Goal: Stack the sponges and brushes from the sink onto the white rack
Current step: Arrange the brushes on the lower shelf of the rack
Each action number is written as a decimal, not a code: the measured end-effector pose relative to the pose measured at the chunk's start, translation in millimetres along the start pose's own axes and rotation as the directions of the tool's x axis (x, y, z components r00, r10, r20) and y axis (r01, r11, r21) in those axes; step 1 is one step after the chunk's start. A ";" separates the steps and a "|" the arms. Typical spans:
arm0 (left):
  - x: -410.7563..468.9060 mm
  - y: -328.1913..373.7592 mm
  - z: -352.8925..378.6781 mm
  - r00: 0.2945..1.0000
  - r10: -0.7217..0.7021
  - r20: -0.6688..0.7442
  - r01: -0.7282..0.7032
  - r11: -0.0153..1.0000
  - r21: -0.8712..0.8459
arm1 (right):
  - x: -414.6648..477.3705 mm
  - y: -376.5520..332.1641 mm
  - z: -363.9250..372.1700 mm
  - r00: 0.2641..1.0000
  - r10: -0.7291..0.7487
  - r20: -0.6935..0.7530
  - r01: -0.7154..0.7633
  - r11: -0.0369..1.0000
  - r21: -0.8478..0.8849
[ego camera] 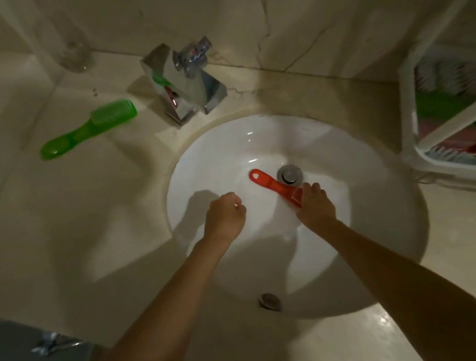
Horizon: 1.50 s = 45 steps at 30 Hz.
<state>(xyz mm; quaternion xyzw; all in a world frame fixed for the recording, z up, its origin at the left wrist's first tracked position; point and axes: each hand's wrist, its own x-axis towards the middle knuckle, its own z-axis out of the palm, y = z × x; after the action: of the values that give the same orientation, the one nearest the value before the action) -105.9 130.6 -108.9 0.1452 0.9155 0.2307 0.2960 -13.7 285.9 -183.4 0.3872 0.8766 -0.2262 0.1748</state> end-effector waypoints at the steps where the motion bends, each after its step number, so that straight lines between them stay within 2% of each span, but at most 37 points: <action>1: 2.8 -1.0 0.4 1.000 0.002 0.000 -0.002 1.000 -0.001 | 1.3 0.2 1.0 1.000 0.007 -0.012 -0.007 0.999 -0.031; 5: 7.5 -6.3 -5.0 1.000 0.001 -0.002 -0.001 1.000 -0.007 | -4.6 -4.1 -7.2 0.999 0.025 0.045 -0.020 0.993 -0.119; 8: 3.7 -8.8 -20.4 1.000 0.019 -0.017 -0.019 0.999 -0.042 | -20.7 -16.0 -18.6 1.000 0.011 0.028 -0.009 0.997 -0.073; 11: -3.9 -18.7 -50.6 0.990 0.014 -0.137 -0.034 0.989 -0.143 | -46.7 -41.6 -35.7 0.999 -0.045 0.001 0.045 0.998 0.037; 15: 0.1 -41.4 -102.3 0.951 -0.061 -0.304 0.003 0.983 -0.185 | -75.4 -98.2 -59.2 0.977 -0.210 -0.040 0.212 0.976 0.057; 17: 11.4 -49.8 -128.5 0.927 -0.073 -0.368 0.010 0.986 -0.168 | -81.1 -130.9 -69.4 0.961 -0.266 -0.071 0.272 0.958 0.091; 21: 46.4 -68.9 -174.1 0.895 -0.008 -0.446 0.016 1.000 0.013 | -78.2 -186.9 -83.9 0.955 -0.294 -0.045 0.297 0.942 0.159; 25: 82.8 -84.7 -202.9 0.896 0.057 -0.440 0.021 0.985 0.172 | -72.4 -213.9 -92.0 0.957 -0.290 -0.014 0.289 0.948 0.134; 29: 105.3 -95.1 -212.3 0.942 0.015 -0.335 0.087 0.954 0.287 | -65.8 -221.6 -96.5 0.963 -0.270 0.020 0.267 0.959 0.092; 32: 114.1 -104.4 -214.7 0.951 0.003 -0.310 0.103 0.940 0.326 | -62.0 -220.6 -99.1 0.966 -0.257 0.012 0.256 0.964 0.073; 37: 110.1 -103.8 -210.2 0.975 -0.047 -0.216 0.102 0.963 0.251 | -67.7 -210.6 -98.7 0.964 -0.264 0.031 0.264 0.965 -0.004; 42: 61.4 -100.7 -191.0 0.942 -0.013 -0.335 0.031 0.998 0.047 | -88.3 -186.9 -108.9 0.970 -0.243 -0.029 0.241 0.969 -0.057; 45: 19.5 -100.7 -165.9 0.960 0.005 -0.279 0.003 1.000 0.028 | -108.6 -153.0 -111.7 0.977 -0.185 -0.102 0.184 0.983 -0.016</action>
<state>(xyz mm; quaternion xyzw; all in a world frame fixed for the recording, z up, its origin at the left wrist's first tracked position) -235.2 -3.1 -50.1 0.1156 0.9512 0.2360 0.1616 -75.0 188.7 2.4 0.3146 0.9173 -0.2183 0.1088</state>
